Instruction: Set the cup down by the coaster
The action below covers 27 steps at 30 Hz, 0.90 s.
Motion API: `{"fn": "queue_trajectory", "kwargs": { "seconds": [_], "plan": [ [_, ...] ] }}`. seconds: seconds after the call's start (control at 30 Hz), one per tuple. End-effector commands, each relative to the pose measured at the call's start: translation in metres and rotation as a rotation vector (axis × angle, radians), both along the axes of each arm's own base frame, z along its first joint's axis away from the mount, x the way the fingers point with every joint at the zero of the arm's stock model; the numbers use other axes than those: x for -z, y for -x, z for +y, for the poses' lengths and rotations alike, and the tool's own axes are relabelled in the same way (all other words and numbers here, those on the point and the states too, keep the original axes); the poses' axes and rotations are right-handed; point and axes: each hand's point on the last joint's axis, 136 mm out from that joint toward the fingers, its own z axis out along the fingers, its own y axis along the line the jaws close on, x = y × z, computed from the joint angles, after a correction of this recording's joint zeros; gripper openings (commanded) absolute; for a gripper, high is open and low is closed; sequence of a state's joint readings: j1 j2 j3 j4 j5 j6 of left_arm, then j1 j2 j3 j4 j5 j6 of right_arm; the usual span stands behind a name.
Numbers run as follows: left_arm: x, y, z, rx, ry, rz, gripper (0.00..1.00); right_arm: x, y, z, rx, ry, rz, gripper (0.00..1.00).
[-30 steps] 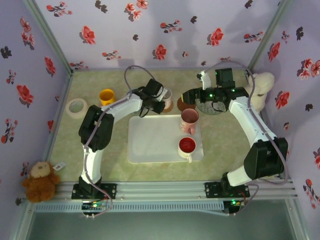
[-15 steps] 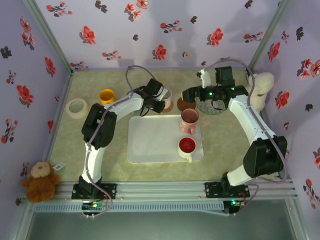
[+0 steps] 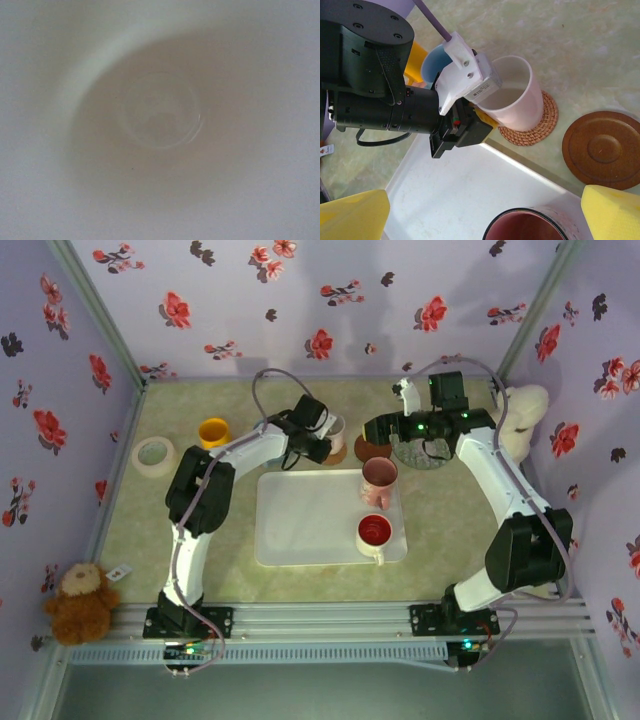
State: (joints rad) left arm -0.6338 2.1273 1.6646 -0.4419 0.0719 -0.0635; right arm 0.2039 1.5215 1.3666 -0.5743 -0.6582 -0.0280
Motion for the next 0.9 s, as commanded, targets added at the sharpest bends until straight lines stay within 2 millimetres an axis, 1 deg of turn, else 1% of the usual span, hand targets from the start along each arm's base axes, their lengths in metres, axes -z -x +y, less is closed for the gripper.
{"fn": "queue_trajectory", "kwargs": {
  "seconds": [0.0,0.13,0.17,0.43,0.6,0.73,0.87],
  "plan": [
    [-0.0167,-0.0153,-0.0039,0.011,0.026,-0.061,0.07,0.0012,0.0004,0.0013,-0.016,0.017,0.003,0.99],
    [-0.0140,-0.0141,-0.0005,0.004,0.012,-0.056,0.09,0.0014,0.0015,0.0009,-0.017,0.022,0.004,0.99],
    [-0.0133,-0.0137,0.0000,0.024,-0.004,-0.067,0.10,0.0019,0.0015,0.0006,-0.016,0.024,0.003,0.99],
    [-0.0154,-0.0124,0.0034,0.033,-0.024,-0.066,0.12,0.0016,0.0017,0.0003,-0.014,0.026,0.001,0.99],
    [-0.0128,-0.0119,0.0052,0.030,-0.035,-0.061,0.14,0.0030,0.0021,-0.0004,-0.011,0.029,0.002,0.99],
    [-0.0113,-0.0118,0.0052,0.030,-0.035,-0.059,0.20,0.0021,0.0025,0.0000,-0.010,0.027,0.002,0.99],
    [-0.0126,-0.0137,0.0049,0.025,-0.033,-0.068,0.30,0.0004,0.0029,-0.0005,-0.011,0.032,-0.005,0.99]
  ]
}}
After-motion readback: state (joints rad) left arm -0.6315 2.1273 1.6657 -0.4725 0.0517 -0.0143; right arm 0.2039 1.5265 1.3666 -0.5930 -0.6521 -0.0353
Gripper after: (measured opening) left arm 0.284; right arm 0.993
